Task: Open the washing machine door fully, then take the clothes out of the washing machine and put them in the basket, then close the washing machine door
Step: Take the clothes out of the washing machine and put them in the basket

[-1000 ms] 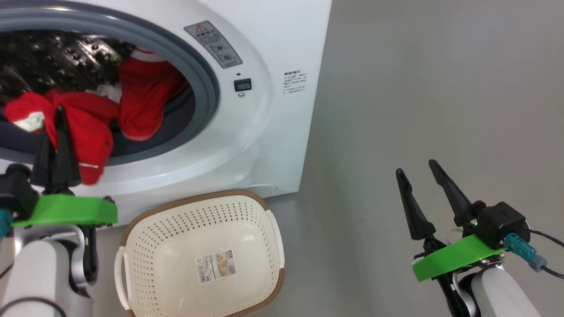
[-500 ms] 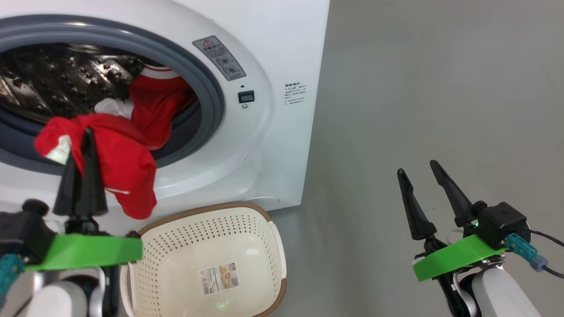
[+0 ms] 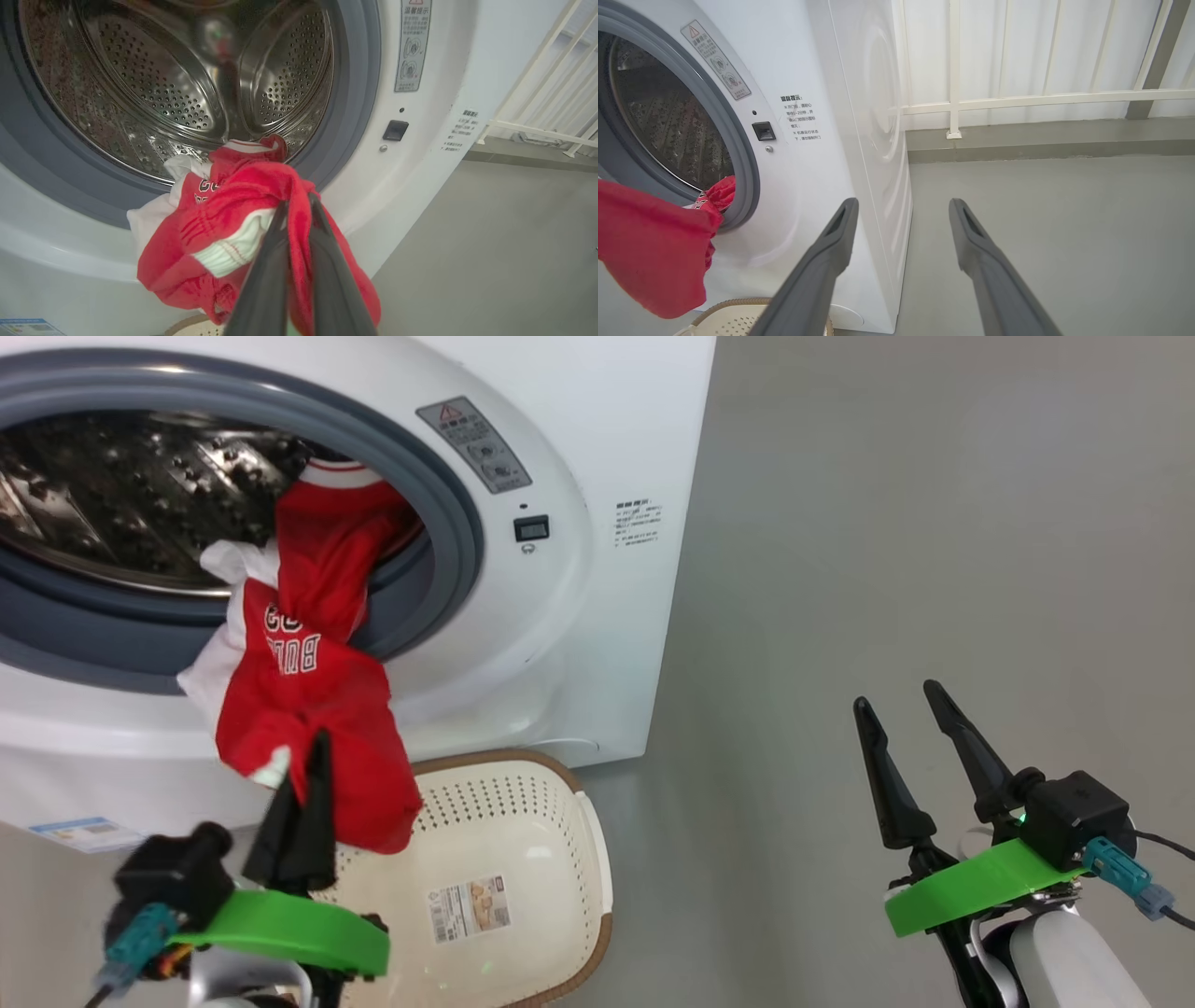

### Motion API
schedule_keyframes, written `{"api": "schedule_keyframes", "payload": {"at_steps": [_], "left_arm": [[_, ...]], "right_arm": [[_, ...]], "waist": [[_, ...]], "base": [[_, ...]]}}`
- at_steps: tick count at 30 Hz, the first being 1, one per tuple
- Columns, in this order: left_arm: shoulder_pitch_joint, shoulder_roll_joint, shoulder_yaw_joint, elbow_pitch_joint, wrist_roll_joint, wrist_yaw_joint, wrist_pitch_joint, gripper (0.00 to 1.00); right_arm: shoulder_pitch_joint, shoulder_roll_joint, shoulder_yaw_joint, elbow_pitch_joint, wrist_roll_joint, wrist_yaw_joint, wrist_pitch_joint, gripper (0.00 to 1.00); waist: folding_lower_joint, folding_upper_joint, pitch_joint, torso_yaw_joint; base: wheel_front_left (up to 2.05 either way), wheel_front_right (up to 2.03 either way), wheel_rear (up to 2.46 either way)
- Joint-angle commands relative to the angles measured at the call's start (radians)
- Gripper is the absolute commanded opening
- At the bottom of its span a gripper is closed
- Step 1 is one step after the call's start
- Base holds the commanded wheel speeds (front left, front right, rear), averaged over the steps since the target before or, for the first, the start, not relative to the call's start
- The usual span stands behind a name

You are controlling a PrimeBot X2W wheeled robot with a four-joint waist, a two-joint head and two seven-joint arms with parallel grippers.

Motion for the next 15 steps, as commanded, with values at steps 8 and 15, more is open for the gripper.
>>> {"api": "schedule_keyframes", "payload": {"at_steps": [8, 15], "left_arm": [[-0.082, -0.007, 0.001, 0.234, -0.071, -0.055, -0.023, 0.00], [-0.181, -0.013, -0.024, 0.491, -0.112, -0.095, -0.046, 0.00]], "right_arm": [[-0.044, -0.003, 0.033, -0.040, 0.004, 0.006, -0.006, 1.00], [-0.060, 0.002, 0.034, -0.047, 0.000, 0.006, -0.006, 1.00]], "waist": [[0.0000, 0.0000, 0.082, -0.005], [0.0000, 0.0000, 0.140, -0.013]], "base": [[0.00, 0.00, 0.00], [0.00, 0.00, 0.00]]}}
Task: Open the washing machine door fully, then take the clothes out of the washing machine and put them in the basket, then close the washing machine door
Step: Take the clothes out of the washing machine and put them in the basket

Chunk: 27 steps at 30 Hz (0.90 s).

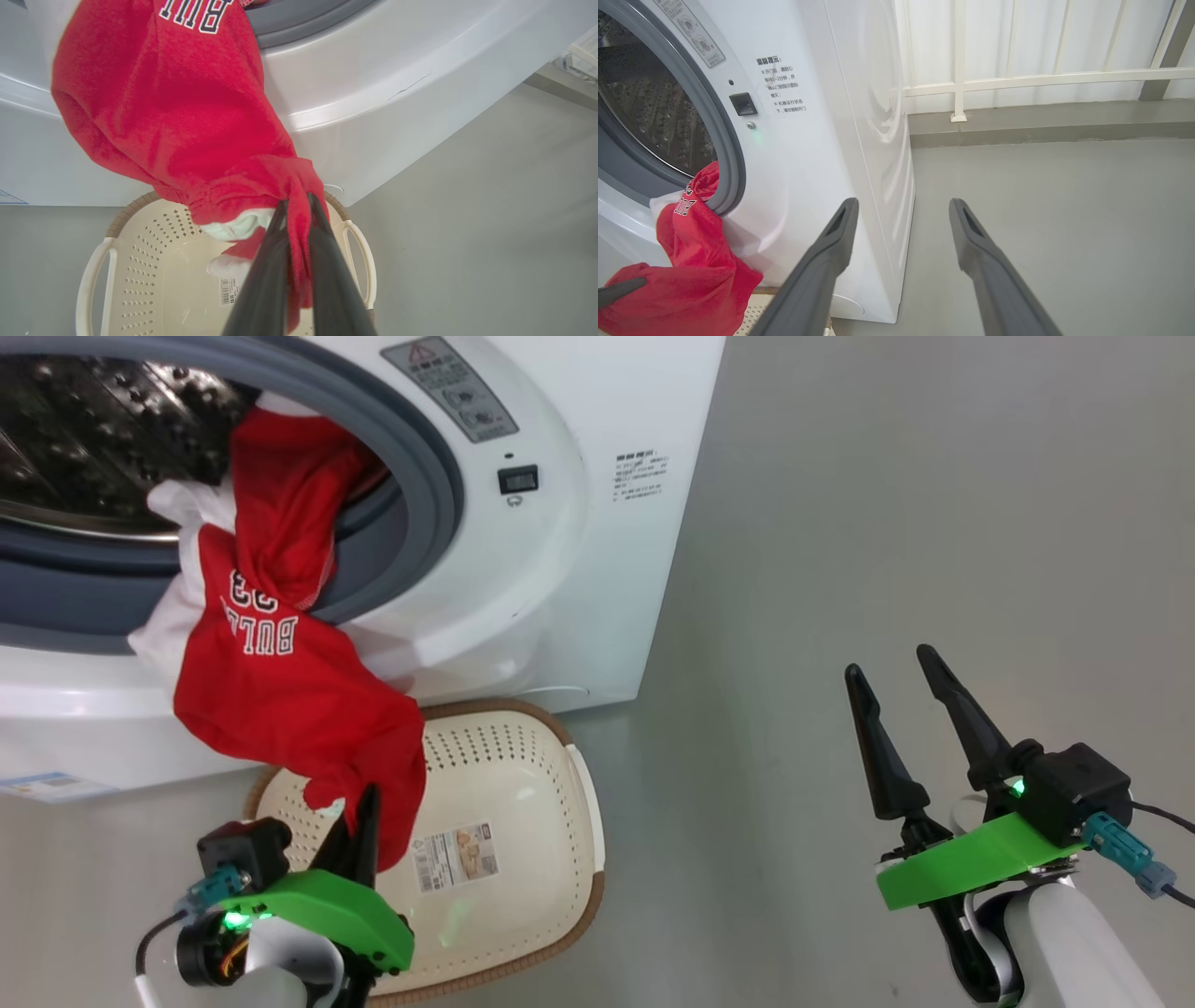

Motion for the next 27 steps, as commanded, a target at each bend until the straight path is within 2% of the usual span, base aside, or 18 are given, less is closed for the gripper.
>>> {"api": "schedule_keyframes", "payload": {"at_steps": [1, 15, 27], "left_arm": [[-0.051, 0.011, 0.020, 0.053, -0.012, -0.016, -0.017, 0.00], [-0.282, 0.003, -0.076, 0.510, -0.088, -0.073, 0.001, 0.00], [-0.409, 0.002, -0.159, 0.726, -0.191, -0.081, 0.074, 0.00]], "right_arm": [[-0.020, 0.002, 0.023, -0.028, -0.001, 0.006, -0.006, 1.00], [-0.080, 0.010, 0.046, -0.034, -0.007, 0.006, -0.006, 1.00], [-0.126, 0.010, 0.068, -0.046, -0.017, 0.006, -0.006, 1.00]], "waist": [[0.0000, 0.0000, 0.040, -0.005], [0.0000, 0.0000, 0.159, -0.017], [0.0000, 0.0000, 0.261, -0.033]], "base": [[0.00, 0.00, 0.00], [0.00, 0.00, 0.00], [0.00, 0.00, 0.00]]}}
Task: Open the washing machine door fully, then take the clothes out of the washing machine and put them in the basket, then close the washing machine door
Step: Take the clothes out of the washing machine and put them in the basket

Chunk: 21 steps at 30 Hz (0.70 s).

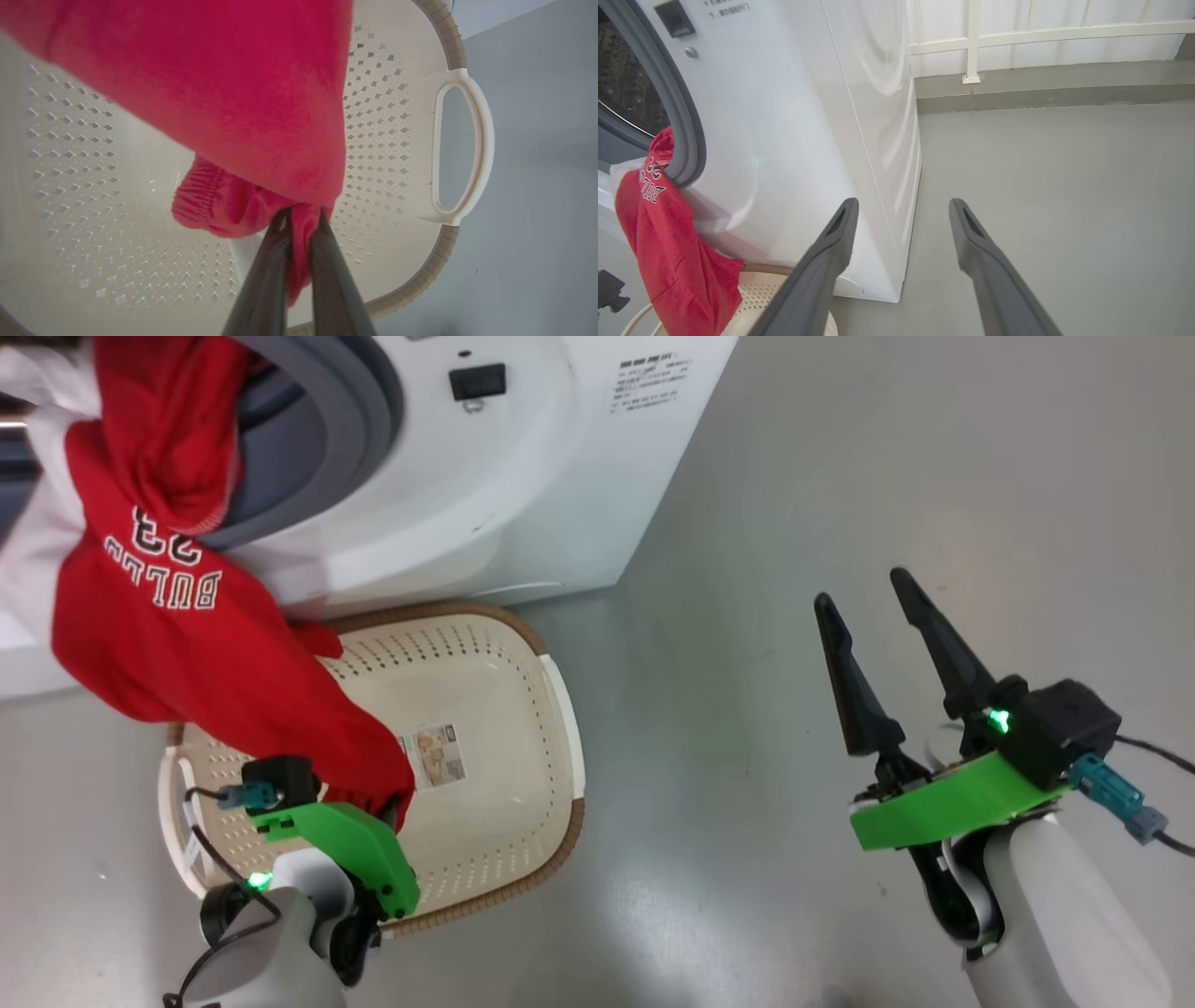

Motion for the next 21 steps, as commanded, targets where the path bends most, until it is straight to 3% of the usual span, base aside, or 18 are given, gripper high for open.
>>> {"api": "schedule_keyframes", "payload": {"at_steps": [1, 10, 12, 14, 21], "left_arm": [[0.000, 0.024, 0.012, 0.005, -0.011, -0.004, 0.006, 0.00], [-0.025, 0.024, -0.012, 0.033, -0.041, 0.007, 0.020, 0.00], [-0.031, 0.024, -0.017, 0.035, -0.042, 0.013, 0.005, 0.34], [-0.035, 0.024, -0.021, 0.037, -0.044, 0.018, -0.007, 1.00], [-0.050, 0.033, -0.024, 0.042, -0.044, 0.023, -0.068, 1.00]], "right_arm": [[-0.010, -0.001, 0.023, -0.030, -0.010, 0.006, -0.006, 1.00], [-0.029, -0.001, 0.019, -0.034, -0.016, 0.006, -0.006, 1.00], [-0.030, 0.000, 0.016, -0.034, -0.017, 0.006, -0.006, 1.00], [-0.031, 0.000, 0.015, -0.034, -0.018, 0.006, -0.006, 1.00], [-0.037, 0.001, 0.013, -0.025, -0.018, 0.006, -0.006, 1.00]], "waist": [[0.0000, 0.0000, 0.024, -0.009], [0.0000, 0.0000, 0.070, -0.013], [0.0000, 0.0000, 0.075, -0.012], [0.0000, 0.0000, 0.078, -0.010], [0.0000, 0.0000, 0.070, -0.002]], "base": [[0.00, 0.00, 0.00], [0.00, 0.00, 0.00], [0.00, 0.00, 0.00], [0.00, 0.00, 0.00], [0.00, 0.00, 0.00]]}}
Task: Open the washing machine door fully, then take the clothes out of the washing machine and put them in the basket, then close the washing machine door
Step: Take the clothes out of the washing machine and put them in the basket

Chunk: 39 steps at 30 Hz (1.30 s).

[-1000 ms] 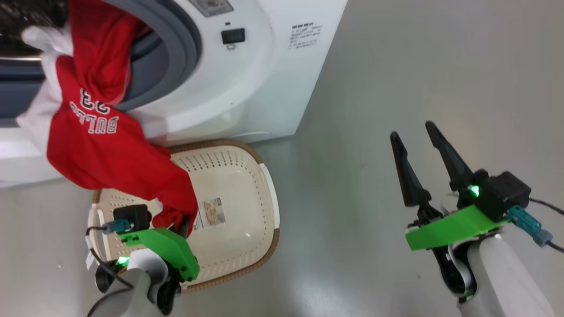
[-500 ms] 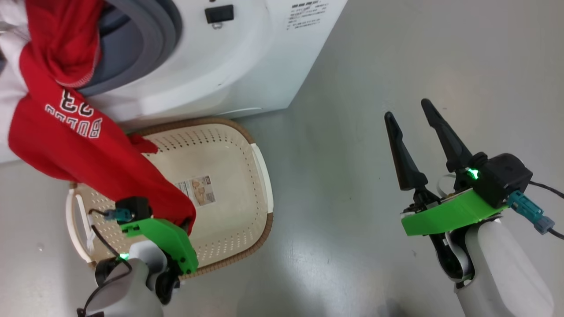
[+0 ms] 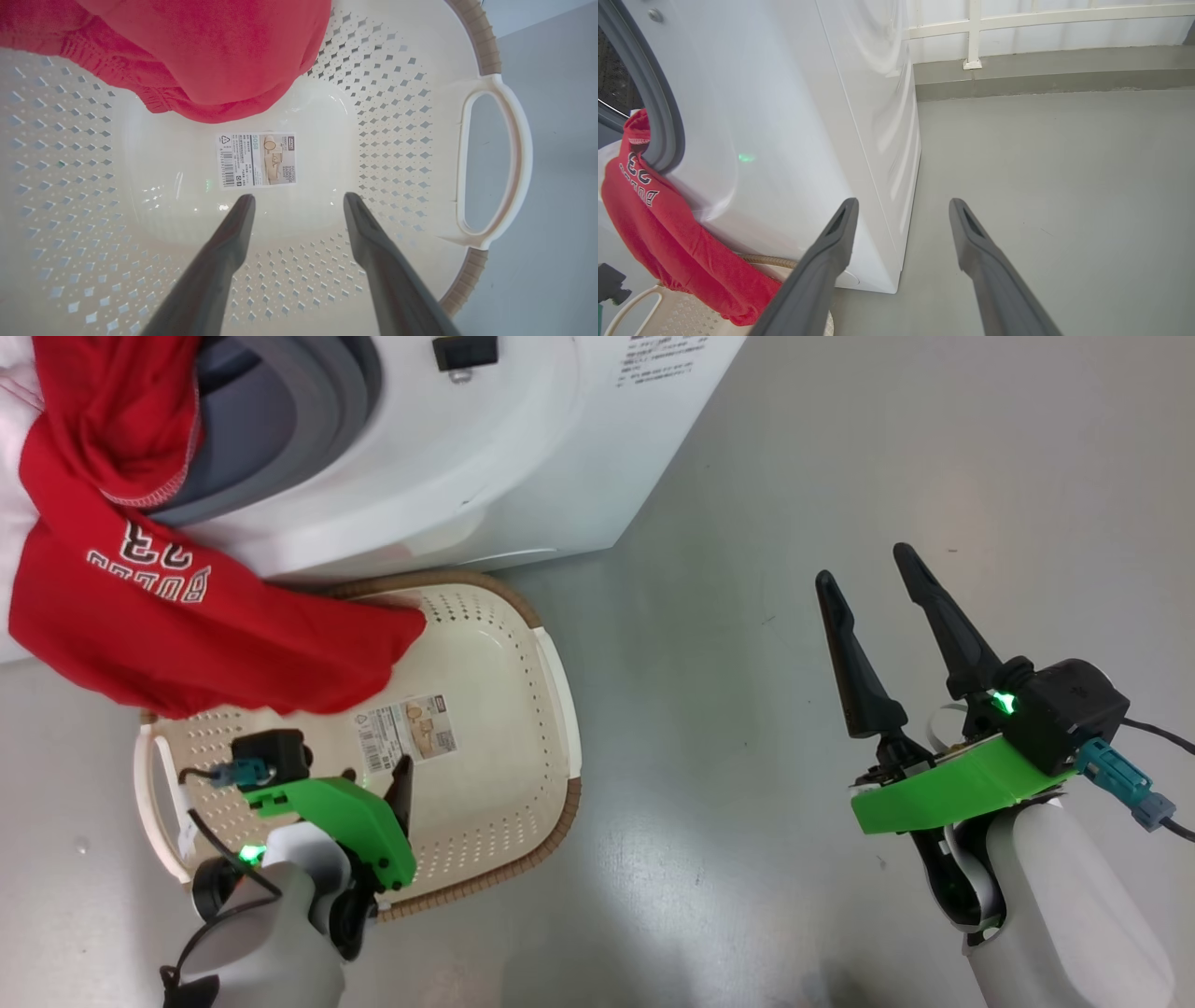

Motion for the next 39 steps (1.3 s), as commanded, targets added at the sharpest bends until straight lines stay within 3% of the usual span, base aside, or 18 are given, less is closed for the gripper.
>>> {"api": "schedule_keyframes", "payload": {"at_steps": [1, 12, 19, 26, 39], "left_arm": [[0.008, 0.033, 0.017, -0.005, -0.010, 0.003, -0.017, 1.00], [0.028, 0.054, 0.001, -0.012, -0.007, -0.017, -0.139, 1.00], [0.053, 0.079, 0.009, -0.090, -0.005, -0.023, -0.174, 1.00], [0.124, 0.135, 0.063, -0.323, 0.082, 0.030, -0.176, 1.00], [0.319, 0.146, 0.207, -0.732, 0.239, 0.112, -0.176, 1.00]], "right_arm": [[-0.006, 0.001, 0.015, -0.019, -0.011, 0.006, -0.006, 1.00], [0.006, 0.004, 0.008, -0.010, -0.013, 0.006, -0.006, 1.00], [0.018, -0.001, 0.002, -0.010, -0.011, 0.006, -0.006, 1.00], [0.028, -0.005, 0.001, -0.011, -0.010, 0.006, -0.006, 1.00], [0.044, -0.009, 0.001, -0.008, -0.005, 0.006, -0.006, 1.00]], "waist": [[0.0000, -0.0001, -0.003, 0.002], [0.0000, -0.0001, -0.049, 0.025], [0.0000, -0.0001, -0.074, 0.044], [0.0000, -0.0001, -0.092, 0.056], [0.0000, -0.0001, -0.123, 0.061]], "base": [[0.00, 0.00, 0.00], [0.00, 0.00, 0.00], [0.00, 0.00, 0.00], [0.00, 0.00, 0.00], [0.00, 0.00, 0.00]]}}
